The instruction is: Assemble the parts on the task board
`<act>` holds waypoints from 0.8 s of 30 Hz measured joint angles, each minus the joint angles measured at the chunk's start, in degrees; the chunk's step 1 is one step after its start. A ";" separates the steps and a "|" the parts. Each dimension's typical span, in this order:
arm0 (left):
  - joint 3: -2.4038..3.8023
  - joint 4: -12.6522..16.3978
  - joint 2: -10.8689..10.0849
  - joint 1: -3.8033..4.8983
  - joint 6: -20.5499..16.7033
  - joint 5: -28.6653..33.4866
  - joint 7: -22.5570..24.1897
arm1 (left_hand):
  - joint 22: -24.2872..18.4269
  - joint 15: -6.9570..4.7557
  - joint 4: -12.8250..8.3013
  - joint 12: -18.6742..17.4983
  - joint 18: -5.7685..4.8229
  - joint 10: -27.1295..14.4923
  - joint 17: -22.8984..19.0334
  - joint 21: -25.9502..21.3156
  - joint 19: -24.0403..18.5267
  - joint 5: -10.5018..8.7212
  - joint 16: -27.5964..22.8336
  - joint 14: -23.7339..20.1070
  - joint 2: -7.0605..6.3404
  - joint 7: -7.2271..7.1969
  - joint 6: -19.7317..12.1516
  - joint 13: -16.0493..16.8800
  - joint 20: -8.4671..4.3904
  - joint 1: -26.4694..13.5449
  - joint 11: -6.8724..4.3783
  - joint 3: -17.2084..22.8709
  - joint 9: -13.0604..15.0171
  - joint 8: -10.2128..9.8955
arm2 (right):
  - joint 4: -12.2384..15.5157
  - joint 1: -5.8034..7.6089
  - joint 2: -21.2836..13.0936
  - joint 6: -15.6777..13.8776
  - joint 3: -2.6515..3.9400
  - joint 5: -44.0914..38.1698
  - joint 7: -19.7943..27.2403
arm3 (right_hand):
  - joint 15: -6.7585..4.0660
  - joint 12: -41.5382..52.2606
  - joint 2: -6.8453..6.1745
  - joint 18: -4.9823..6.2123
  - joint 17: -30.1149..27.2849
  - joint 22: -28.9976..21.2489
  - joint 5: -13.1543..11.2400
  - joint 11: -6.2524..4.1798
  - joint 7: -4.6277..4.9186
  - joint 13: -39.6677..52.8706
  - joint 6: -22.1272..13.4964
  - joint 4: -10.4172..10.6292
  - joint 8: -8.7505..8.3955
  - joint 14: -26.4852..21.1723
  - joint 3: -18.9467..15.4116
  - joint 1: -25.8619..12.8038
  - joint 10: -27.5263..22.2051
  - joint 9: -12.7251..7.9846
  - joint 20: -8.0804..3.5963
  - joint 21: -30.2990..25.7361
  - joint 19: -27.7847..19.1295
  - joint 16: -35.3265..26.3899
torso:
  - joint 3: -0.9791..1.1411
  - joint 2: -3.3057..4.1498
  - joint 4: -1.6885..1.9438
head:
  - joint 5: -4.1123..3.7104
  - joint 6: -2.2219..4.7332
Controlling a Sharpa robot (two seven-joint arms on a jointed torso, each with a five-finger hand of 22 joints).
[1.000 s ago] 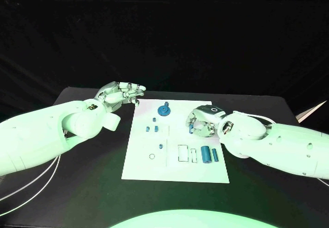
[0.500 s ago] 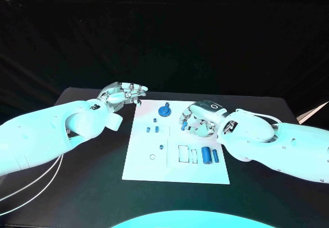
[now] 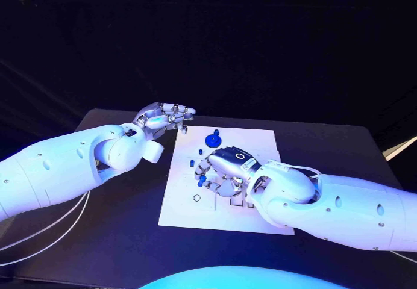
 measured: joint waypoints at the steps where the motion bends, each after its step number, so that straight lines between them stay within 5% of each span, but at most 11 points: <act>1: 0.00 -0.07 0.07 0.00 0.00 0.01 0.01 | -0.01 0.00 0.00 0.00 0.00 0.00 0.01 0.00 0.00 0.00 0.00 0.00 0.00 0.00 0.00 0.00 0.00 0.00 0.00 0.00 0.02 0.00 | -0.42 -0.48 0.58 -0.05 -0.04 -0.11 0.04 | 0.00 0.00 0.00 0.00 0.00 0.00 0.00 0.00 0.00 0.00 0.00 0.00 0.00 0.00 0.00 0.00 0.00 0.00 0.00 0.00 0.00 0.00 | -0.01 0.00 -0.01 | 0.09 0.00; 12: -0.02 -0.31 0.63 0.02 0.11 0.08 0.01 | -0.04 0.00 0.00 0.00 0.00 0.00 0.10 0.00 0.79 0.00 0.00 0.00 0.00 -0.01 -0.01 0.01 0.01 0.00 0.00 0.00 0.09 0.00 | -4.21 -3.52 3.85 -0.02 -0.55 -0.73 0.15 | 0.00 -0.22 0.00 0.00 -0.01 0.00 0.00 0.00 0.00 0.00 0.00 -0.40 0.42 0.00 0.40 0.00 0.00 0.08 0.00 0.00 0.00 0.00 | -0.01 0.08 -0.01 | 0.70 -0.15; 24: -0.03 -0.32 0.68 0.02 0.20 0.09 -0.04 | -0.04 0.00 0.00 0.00 0.00 0.00 0.21 0.00 0.79 0.00 0.00 0.00 0.00 -0.01 -0.01 0.01 0.01 0.00 0.00 0.00 0.46 0.65 | -6.59 -4.46 5.08 0.24 -0.81 -1.46 -0.40 | 0.00 -0.22 0.00 0.00 -0.01 0.00 0.00 0.00 0.00 0.00 0.00 -0.47 0.42 0.00 0.47 0.00 0.00 0.19 0.00 0.00 0.00 0.00 | 0.05 0.15 -0.02 | 0.98 -0.62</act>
